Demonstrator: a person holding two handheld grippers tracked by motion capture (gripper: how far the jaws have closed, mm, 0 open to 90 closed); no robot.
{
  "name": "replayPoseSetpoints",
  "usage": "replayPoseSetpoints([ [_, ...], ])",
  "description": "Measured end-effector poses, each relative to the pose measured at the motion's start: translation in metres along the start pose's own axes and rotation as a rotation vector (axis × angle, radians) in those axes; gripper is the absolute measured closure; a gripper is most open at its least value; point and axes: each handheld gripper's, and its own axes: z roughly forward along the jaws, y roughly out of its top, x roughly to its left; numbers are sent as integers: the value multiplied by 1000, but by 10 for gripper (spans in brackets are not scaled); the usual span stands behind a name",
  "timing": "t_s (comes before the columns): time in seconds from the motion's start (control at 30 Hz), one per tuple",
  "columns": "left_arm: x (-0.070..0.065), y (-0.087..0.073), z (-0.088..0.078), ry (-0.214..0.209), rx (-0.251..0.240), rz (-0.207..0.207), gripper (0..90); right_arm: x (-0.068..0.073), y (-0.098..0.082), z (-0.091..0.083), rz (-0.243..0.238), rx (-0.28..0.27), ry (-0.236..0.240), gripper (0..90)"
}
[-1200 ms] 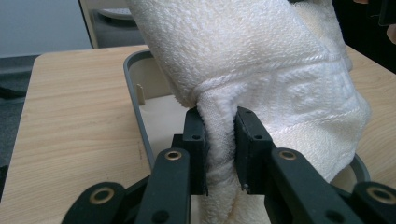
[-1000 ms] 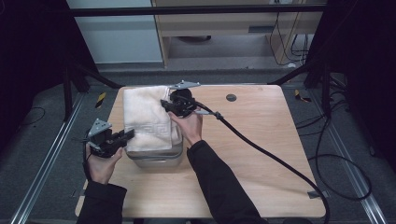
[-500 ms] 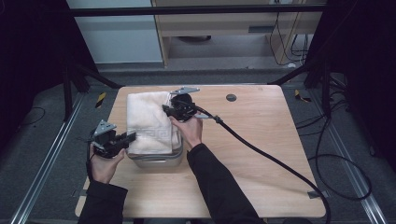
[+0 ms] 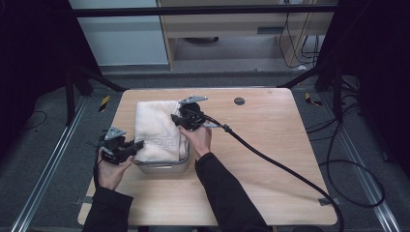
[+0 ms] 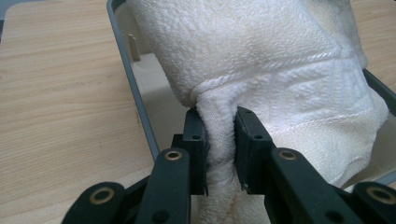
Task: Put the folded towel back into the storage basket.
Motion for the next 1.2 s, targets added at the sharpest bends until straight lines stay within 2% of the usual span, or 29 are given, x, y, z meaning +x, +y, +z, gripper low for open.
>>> replayPoseSetpoints([
  [0.17,-1,-1,5,4,13,8,755,-3,-6,1,8,8,-5,670],
  [0.6,1,-5,19,25,65,-2,737,-1,-15,8,-32,26,-40,660],
  [0.67,1,-5,20,38,69,-1,726,0,-16,8,-38,25,-46,657],
  [0.73,1,-5,20,44,64,-5,692,0,-17,9,-47,28,-51,652],
  [0.97,1,-5,20,51,63,-4,673,-1,-19,11,-79,36,-55,632],
  [1.03,1,-5,20,51,57,-4,636,-2,-20,13,-86,43,-55,620],
  [1.07,1,-4,18,60,33,-8,627,-2,-20,13,-89,46,-55,613],
  [1.1,1,-4,18,60,33,-8,626,-2,-20,13,-89,46,-55,613],
  [1.2,2,-2,12,62,-8,-13,625,-2,-21,15,-104,50,-51,600],
])
